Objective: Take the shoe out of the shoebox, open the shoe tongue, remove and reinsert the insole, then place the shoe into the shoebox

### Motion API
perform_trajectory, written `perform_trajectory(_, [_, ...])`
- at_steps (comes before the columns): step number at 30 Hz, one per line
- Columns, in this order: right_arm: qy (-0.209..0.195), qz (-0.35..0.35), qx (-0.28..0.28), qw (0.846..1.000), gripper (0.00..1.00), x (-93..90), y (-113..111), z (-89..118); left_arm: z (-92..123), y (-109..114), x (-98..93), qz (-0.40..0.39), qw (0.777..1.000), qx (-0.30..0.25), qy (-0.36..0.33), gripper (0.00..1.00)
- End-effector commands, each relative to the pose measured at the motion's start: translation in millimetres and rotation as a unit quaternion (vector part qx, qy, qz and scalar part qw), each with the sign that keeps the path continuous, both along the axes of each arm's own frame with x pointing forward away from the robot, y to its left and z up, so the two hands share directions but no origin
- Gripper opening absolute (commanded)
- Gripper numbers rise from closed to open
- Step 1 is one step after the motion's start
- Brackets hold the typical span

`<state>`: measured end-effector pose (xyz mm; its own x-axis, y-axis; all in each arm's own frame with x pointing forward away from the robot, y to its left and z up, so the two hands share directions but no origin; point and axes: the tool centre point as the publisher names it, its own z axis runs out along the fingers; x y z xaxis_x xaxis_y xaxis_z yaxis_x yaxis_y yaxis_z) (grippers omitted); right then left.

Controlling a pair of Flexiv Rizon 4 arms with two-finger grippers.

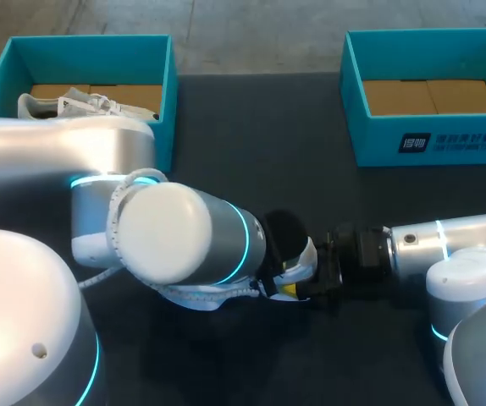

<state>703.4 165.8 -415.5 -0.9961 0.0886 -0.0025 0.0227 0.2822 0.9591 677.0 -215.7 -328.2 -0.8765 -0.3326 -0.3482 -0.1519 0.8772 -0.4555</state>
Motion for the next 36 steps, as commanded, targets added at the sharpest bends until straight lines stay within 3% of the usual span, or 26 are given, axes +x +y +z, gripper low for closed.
perform_trajectory(1, [0.0,-0.001,-0.001,1.0,0.0,-0.9,0.1,0.9,-1.1,-6.7,3.5,0.006,1.0,0.005,0.002,0.38])
perform_trajectory(11, [0.0,-0.001,-0.001,1.0,0.0,-0.9,0.1,0.9,-8.9,-6.5,9.1,0.026,0.999,0.021,0.006,0.33])
perform_trajectory(21, [0.0,-0.001,-0.001,1.0,0.0,-0.9,0.1,0.9,-13.4,-7.1,11.0,0.032,0.999,0.033,0.004,0.12])
perform_trajectory(23, [0.0,-0.001,-0.001,1.0,0.0,-0.9,0.1,0.9,-13.7,-7.5,11.4,0.032,0.999,0.034,0.004,0.0])
perform_trajectory(36, [0.0,-0.001,-0.001,1.0,0.0,-0.9,0.1,0.9,-5.5,-8.5,12.1,0.025,0.999,0.022,0.001,0.0])
